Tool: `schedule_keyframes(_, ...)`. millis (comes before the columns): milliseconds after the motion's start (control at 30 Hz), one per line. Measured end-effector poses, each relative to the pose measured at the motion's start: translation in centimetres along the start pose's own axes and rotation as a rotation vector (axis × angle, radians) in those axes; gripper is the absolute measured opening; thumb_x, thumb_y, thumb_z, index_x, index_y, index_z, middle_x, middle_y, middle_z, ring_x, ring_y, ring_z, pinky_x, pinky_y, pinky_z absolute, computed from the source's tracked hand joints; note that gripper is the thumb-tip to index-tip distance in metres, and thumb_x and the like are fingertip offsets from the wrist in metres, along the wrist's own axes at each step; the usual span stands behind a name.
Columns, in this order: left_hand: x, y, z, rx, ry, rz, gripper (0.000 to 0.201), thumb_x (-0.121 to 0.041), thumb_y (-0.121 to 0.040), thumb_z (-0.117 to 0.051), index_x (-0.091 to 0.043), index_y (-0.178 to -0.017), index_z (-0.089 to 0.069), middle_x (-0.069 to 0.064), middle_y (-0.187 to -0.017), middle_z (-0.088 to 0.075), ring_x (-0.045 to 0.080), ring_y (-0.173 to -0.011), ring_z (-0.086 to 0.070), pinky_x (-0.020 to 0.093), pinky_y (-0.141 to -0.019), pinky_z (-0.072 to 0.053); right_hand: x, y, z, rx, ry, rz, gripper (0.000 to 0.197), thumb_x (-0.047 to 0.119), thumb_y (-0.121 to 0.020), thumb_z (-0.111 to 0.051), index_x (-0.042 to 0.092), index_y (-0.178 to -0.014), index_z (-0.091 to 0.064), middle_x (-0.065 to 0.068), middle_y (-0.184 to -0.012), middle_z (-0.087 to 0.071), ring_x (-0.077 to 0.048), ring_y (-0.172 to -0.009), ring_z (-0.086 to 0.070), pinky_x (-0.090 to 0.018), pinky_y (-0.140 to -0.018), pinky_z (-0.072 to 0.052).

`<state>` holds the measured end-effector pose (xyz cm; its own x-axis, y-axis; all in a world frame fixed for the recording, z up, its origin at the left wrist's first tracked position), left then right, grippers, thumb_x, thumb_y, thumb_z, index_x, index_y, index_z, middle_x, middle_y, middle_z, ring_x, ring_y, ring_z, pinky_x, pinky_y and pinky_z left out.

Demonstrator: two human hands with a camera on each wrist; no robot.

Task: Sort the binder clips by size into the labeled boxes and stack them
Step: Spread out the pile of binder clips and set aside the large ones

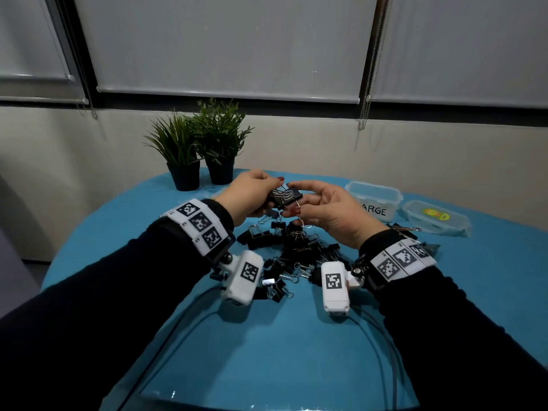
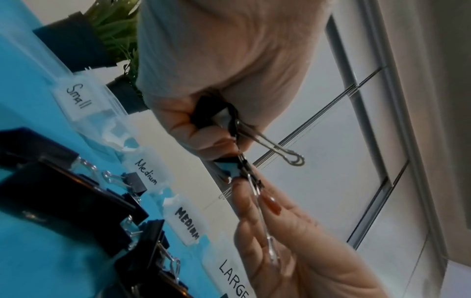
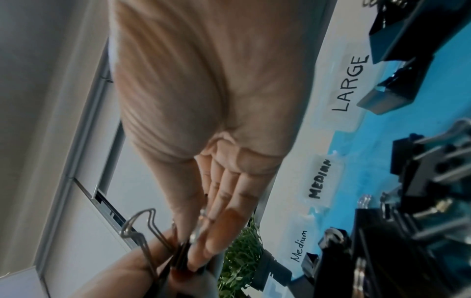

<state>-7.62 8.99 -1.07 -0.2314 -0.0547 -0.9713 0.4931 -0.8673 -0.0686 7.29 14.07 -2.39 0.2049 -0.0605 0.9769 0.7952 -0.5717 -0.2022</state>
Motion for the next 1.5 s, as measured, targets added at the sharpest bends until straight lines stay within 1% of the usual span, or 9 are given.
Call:
schedule_keyframes(200, -1.8, 0.1, -2.9, 0.070, -0.185, -0.152, 0.020, -0.035, -0.097, -0.064, -0.019, -0.093, -0.053, 0.008, -0.073, -0.065, 0.016, -0.054, -0.058, 0.027, -0.049, -0.047, -1.4, -0.4, 2.6, -0.212, -0.005, -0.127, 0.036, -0.006, -0.094, -0.058, 0.000, -0.129, -0.055, -0.011, -0.068, -0.068, -0.019, -0.053, -0.064, -0.024, -0.045, -0.052)
schedule_keyframes(433, -4.8, 1.5, -7.5, 0.201, -0.590, -0.488, 0.006, -0.021, -0.091, -0.071, -0.026, -0.093, -0.074, -0.011, -0.090, -0.071, 0.006, -0.084, -0.066, 0.022, -0.076, -0.052, -1.3, -0.3, 5.1, -0.361, -0.412, -0.155, 0.040, -0.001, -0.096, -0.033, -0.009, -0.126, -0.057, -0.026, -0.102, -0.069, -0.029, -0.075, -0.072, -0.033, -0.063, -0.061)
schedule_keyframes(567, -5.0, 1.5, -7.7, 0.253, -0.647, -0.480, 0.012, -0.027, -0.085, -0.080, -0.029, -0.096, -0.081, -0.014, -0.094, -0.072, -0.004, -0.083, -0.063, 0.008, -0.072, -0.048, -1.2, 0.1, 5.6, -0.355, -0.474, -0.175, 0.037, 0.024, -0.100, -0.054, 0.000, -0.127, -0.058, -0.029, -0.106, -0.068, -0.030, -0.073, -0.069, -0.029, -0.054, -0.058)
schedule_keyframes(700, -5.1, 1.2, -7.3, 0.342, -0.539, -0.422, 0.014, -0.024, -0.088, -0.078, -0.023, -0.101, -0.082, -0.010, -0.079, -0.070, -0.007, -0.052, -0.059, 0.009, -0.051, -0.046, -0.9, -0.1, 5.2, -0.372, -0.387, -0.110, 0.044, -0.010, -0.093, -0.055, 0.000, -0.136, -0.050, -0.014, -0.095, -0.074, -0.021, -0.074, -0.073, -0.024, -0.059, -0.060)
schedule_keyframes(800, -5.1, 0.9, -6.4, 0.348, -0.385, -0.373, 0.015, -0.037, -0.086, -0.078, -0.026, -0.095, -0.082, -0.005, -0.085, -0.077, 0.018, -0.077, -0.072, 0.036, -0.075, -0.061, 0.0, -0.1, 4.7, -0.337, -0.376, -0.072, 0.040, -0.008, -0.097, -0.052, -0.004, -0.137, -0.050, -0.015, -0.094, -0.074, -0.020, -0.076, -0.074, -0.024, -0.060, -0.060)
schedule_keyframes(967, -3.1, 0.1, -4.4, 0.105, 0.083, -0.198, 0.019, -0.029, -0.091, -0.073, -0.011, -0.089, -0.075, -0.004, -0.064, -0.066, 0.007, -0.051, -0.052, 0.020, -0.047, -0.037, 1.7, 0.3, 3.8, -0.283, -0.187, 0.027, 0.035, -0.002, -0.100, -0.052, 0.010, -0.132, -0.053, -0.020, -0.096, -0.076, -0.024, -0.080, -0.077, -0.029, -0.062, -0.062)
schedule_keyframes(1200, -2.3, 0.1, -4.1, 0.155, 0.100, -0.190, 0.037, -0.012, -0.072, -0.089, -0.005, -0.105, -0.074, 0.015, -0.098, -0.077, 0.032, -0.093, -0.075, 0.046, -0.091, -0.058, 0.1, 0.1, 3.4, -0.323, -0.292, -0.080, 0.036, 0.025, -0.099, -0.061, -0.001, -0.123, -0.056, -0.020, -0.091, -0.072, -0.027, -0.077, -0.075, -0.029, -0.058, -0.060)
schedule_keyframes(1400, -3.8, 1.6, -6.3, 0.215, -0.046, -0.271, 0.020, -0.016, -0.098, -0.063, -0.003, -0.113, -0.065, 0.006, -0.088, -0.067, 0.005, -0.058, -0.058, 0.015, -0.049, -0.045, -0.8, 0.3, 3.5, -0.291, -0.314, -0.180, 0.041, 0.041, -0.088, -0.073, 0.011, -0.114, -0.067, -0.016, -0.103, -0.065, -0.025, -0.086, -0.069, -0.036, -0.072, -0.061)
schedule_keyframes(1500, -4.0, 1.9, -7.9, 0.233, -0.119, -0.269, 0.029, -0.029, -0.105, -0.051, -0.004, -0.113, -0.065, 0.002, -0.085, -0.064, 0.013, -0.068, -0.058, 0.026, -0.059, -0.052, -0.6, 0.2, 2.4, -0.189, -0.320, -0.188, 0.069, 0.068, -0.078, -0.063, 0.012, -0.118, -0.065, -0.019, -0.104, -0.070, -0.035, -0.099, -0.070, -0.053, -0.094, -0.056)
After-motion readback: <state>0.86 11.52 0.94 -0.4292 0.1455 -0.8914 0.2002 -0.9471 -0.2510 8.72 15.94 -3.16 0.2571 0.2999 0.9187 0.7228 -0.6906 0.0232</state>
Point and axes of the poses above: each hand's wrist, its own y-axis away from the middle knuckle, its own z-axis out of the back of the hand, x = y × z, the point moved 8 cm from there along -y, towards the middle knuckle
